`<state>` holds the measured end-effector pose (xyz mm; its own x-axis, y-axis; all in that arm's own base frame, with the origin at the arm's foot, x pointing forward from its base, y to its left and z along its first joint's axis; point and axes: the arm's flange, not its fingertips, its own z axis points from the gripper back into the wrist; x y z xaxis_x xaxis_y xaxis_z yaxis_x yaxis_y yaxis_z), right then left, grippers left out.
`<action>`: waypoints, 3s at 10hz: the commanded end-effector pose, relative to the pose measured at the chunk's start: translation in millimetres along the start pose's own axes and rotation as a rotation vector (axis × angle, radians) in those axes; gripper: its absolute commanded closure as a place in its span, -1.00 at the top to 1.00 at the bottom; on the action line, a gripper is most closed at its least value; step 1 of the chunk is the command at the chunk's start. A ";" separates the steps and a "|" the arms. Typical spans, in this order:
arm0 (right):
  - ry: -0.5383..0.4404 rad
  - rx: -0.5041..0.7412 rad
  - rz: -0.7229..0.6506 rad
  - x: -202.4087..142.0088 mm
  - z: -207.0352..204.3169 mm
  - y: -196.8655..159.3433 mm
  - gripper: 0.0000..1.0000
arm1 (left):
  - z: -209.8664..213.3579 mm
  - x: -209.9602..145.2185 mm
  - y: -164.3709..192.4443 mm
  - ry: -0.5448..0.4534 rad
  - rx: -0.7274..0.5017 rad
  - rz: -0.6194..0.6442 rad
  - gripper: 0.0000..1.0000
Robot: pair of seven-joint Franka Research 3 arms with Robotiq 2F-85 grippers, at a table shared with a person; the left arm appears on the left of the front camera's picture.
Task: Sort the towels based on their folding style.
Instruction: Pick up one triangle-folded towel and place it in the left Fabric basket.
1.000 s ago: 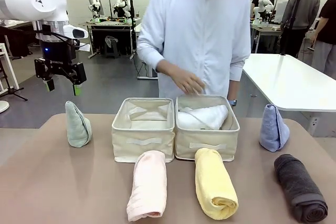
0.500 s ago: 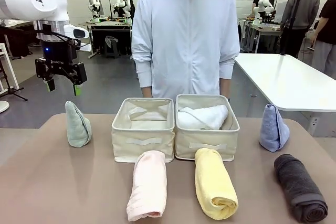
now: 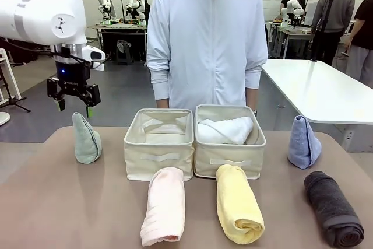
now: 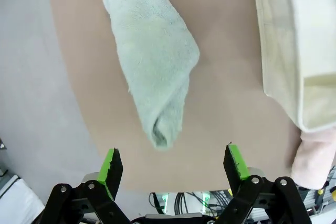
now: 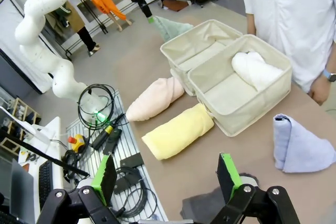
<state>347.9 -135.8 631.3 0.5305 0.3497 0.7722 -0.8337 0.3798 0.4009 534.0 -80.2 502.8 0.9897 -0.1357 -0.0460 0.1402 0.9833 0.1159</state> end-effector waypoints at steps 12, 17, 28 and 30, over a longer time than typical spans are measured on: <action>-0.024 0.018 0.015 2.3 1.0 -1.1 1.00 | -53.0 24.6 9.1 0.007 -0.027 0.160 -1.00; -0.024 0.018 0.015 2.3 1.0 -1.1 1.00 | -46.8 21.2 12.6 0.011 -0.019 0.166 -1.00; -0.024 0.018 0.015 2.3 1.0 -1.1 1.00 | 73.7 -173.7 -9.8 -0.024 -0.103 -0.358 -1.00; -0.024 0.018 0.015 2.3 1.0 -1.1 1.00 | 81.8 -156.4 -28.4 -0.015 -0.054 -0.410 -1.00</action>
<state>348.1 -135.8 631.4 0.5304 0.3500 0.7722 -0.8339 0.3793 0.4009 375.2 -87.4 582.0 0.8609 -0.5040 -0.0695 0.5065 0.8619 0.0246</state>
